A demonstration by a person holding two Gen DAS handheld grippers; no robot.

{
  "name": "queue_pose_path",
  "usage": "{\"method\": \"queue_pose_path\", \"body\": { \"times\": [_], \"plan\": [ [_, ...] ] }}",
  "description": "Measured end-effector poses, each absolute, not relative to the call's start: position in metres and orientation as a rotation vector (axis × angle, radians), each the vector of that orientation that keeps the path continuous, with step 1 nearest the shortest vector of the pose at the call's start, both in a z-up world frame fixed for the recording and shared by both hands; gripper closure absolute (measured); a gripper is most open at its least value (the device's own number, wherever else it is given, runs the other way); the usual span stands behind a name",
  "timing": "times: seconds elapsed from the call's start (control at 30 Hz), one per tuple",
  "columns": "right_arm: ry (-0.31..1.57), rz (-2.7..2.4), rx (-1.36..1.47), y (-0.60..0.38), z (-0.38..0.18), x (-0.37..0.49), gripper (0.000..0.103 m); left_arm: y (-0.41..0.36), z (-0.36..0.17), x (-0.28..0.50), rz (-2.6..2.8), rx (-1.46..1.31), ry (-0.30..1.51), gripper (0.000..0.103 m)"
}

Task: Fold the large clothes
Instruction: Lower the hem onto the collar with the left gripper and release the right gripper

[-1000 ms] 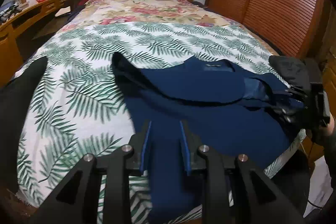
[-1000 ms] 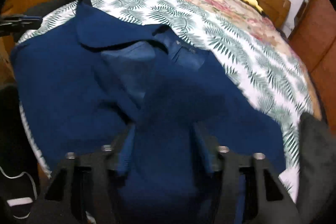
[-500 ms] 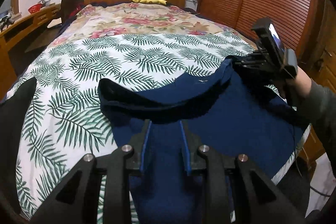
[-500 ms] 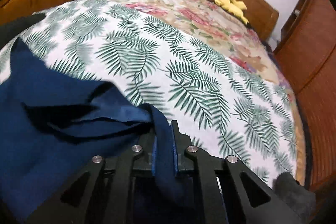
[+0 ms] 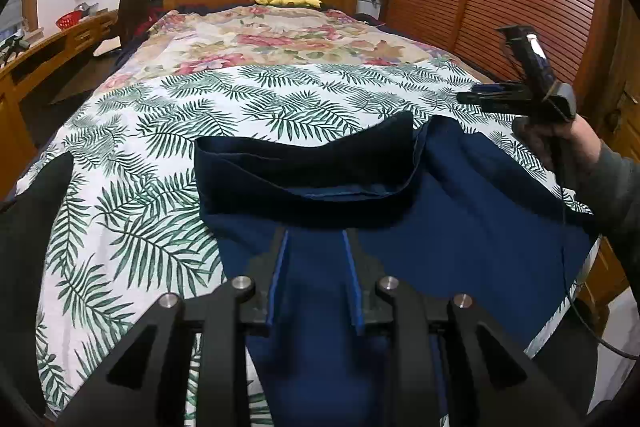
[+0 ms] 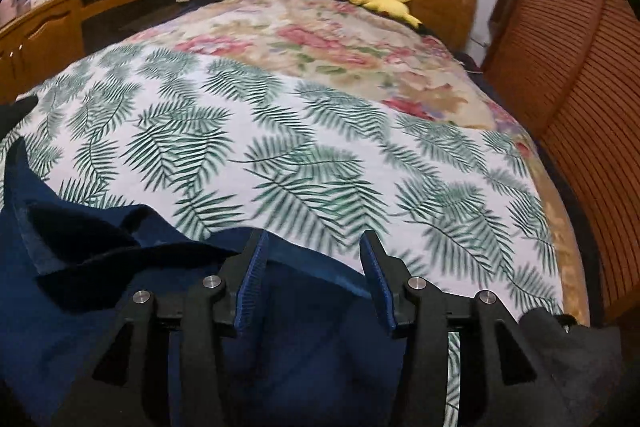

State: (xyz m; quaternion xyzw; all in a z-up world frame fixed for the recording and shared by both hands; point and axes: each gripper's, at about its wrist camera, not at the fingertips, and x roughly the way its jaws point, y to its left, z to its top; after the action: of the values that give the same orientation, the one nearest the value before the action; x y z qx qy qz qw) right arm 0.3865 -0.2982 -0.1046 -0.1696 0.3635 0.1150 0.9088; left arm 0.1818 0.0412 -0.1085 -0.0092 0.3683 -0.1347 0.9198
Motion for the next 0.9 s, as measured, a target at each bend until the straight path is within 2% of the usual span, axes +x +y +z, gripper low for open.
{"method": "queue_pose_path", "body": {
  "times": [0.2, 0.6, 0.63, 0.67, 0.7, 0.73, 0.77, 0.9],
  "plan": [
    [0.795, 0.215, -0.316, -0.346, -0.112, 0.381, 0.055, 0.046, -0.106, 0.183, -0.255, -0.016, 0.752, 0.079],
    [1.047, 0.147, -0.087, -0.422, -0.184, 0.413, 0.055, 0.045, -0.107, 0.184, -0.251, -0.014, 0.761, 0.079],
    [1.059, 0.152, -0.078, -0.423, -0.187, 0.415, 0.059, 0.043, -0.107, 0.185, -0.253, -0.013, 0.762, 0.079],
    [1.067, 0.160, -0.073, -0.423, -0.190, 0.415, 0.071, 0.042, -0.107, 0.185, -0.255, -0.012, 0.763, 0.079],
    [1.057, 0.180, -0.077, -0.421, -0.189, 0.413, 0.078, 0.040, -0.108, 0.185, -0.258, -0.010, 0.765, 0.079],
    [1.046, 0.193, -0.082, -0.420, -0.188, 0.413, 0.097, 0.039, -0.108, 0.185, -0.259, -0.007, 0.766, 0.079],
    [1.027, 0.213, -0.091, -0.417, -0.183, 0.410, 0.101, 0.038, -0.108, 0.185, -0.259, -0.005, 0.767, 0.079],
    [0.806, 0.243, -0.136, -0.411, -0.142, 0.384, 0.103, 0.037, -0.108, 0.186, -0.260, -0.004, 0.767, 0.079]
  ]
}}
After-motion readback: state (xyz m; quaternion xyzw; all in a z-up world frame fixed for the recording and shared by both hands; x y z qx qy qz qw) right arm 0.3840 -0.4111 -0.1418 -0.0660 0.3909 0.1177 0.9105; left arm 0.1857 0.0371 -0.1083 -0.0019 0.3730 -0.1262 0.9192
